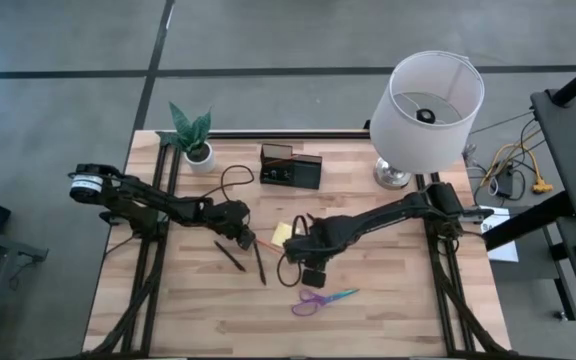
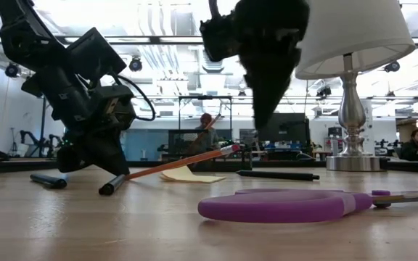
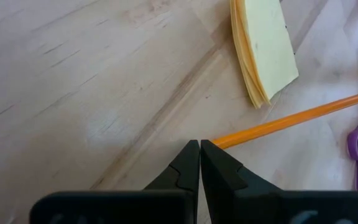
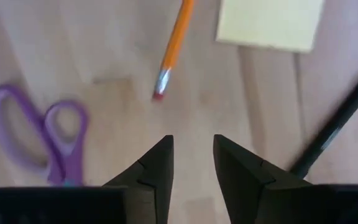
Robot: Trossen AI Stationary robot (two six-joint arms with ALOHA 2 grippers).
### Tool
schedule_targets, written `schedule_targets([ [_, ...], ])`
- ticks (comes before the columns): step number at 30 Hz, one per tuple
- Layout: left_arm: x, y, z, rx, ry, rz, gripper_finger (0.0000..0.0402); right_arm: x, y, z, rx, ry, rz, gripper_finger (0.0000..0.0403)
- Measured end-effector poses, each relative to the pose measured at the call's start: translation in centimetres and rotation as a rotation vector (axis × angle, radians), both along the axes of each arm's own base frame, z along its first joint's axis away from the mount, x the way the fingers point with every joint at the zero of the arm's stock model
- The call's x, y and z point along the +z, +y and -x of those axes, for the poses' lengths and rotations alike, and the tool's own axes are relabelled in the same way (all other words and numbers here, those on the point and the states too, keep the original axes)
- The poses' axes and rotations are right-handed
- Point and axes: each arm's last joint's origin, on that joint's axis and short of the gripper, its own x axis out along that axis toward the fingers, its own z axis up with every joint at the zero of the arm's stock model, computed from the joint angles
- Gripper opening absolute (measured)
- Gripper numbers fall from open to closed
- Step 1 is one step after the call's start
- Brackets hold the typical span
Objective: Pick and place office supplies into organizer
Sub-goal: Put the yellow pencil into the black desk organizer
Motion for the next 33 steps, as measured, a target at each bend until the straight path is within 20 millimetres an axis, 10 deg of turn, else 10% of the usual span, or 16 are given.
schedule_targets([
  [33, 0.0, 0.0, 0.0, -0.014, -0.006, -0.012, 0.0, -2.1, 0.3, -1.0, -0.125, -0.145, -0.038, 0.0168],
])
